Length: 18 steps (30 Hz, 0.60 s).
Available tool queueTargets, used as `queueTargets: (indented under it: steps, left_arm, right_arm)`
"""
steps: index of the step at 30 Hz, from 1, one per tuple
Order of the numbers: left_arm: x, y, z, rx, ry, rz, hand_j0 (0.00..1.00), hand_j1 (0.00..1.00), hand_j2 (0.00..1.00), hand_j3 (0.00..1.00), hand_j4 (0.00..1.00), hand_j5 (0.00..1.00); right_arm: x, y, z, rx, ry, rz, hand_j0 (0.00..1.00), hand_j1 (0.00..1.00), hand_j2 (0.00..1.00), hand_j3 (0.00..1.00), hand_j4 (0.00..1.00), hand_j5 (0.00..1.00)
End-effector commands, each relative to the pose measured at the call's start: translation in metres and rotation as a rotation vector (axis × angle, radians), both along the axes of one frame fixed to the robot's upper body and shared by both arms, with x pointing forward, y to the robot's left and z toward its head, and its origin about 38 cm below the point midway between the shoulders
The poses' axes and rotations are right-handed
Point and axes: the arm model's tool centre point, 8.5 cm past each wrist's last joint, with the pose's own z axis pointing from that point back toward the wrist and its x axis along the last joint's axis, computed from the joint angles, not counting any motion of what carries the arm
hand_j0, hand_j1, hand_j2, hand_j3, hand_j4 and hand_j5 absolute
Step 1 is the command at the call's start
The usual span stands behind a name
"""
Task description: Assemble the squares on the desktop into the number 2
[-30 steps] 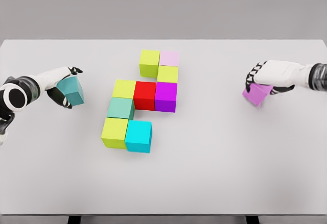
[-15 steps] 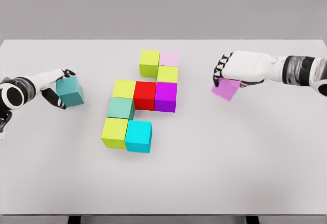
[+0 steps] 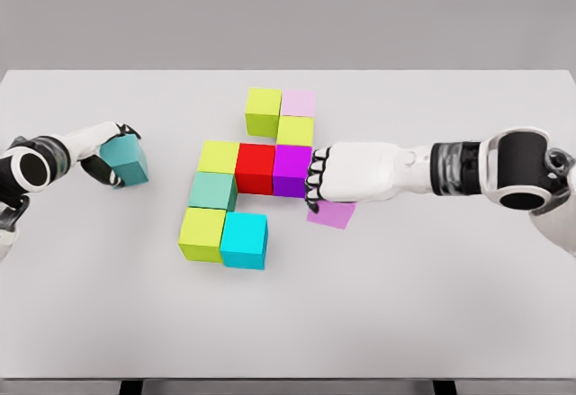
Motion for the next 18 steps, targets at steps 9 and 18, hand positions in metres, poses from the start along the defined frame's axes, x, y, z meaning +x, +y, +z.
queueTargets:
  steps: [9, 18]
  left_arm:
    - [0.003, 0.001, 0.007, -0.011, -0.017, 0.006, 0.53, 0.53, 0.53, 0.53, 0.53, 0.53]
    - [0.022, -0.007, 0.047, -0.017, -0.105, -0.009, 0.47, 0.47, 0.47, 0.47, 0.47, 0.47]
  right_arm:
    - [-0.015, 0.031, -0.015, 0.033, 0.069, 0.083, 0.54, 0.54, 0.54, 0.54, 0.54, 0.54]
    - [-0.018, 0.033, -0.019, 0.031, 0.082, 0.091, 0.69, 0.69, 0.69, 0.69, 0.69, 0.69]
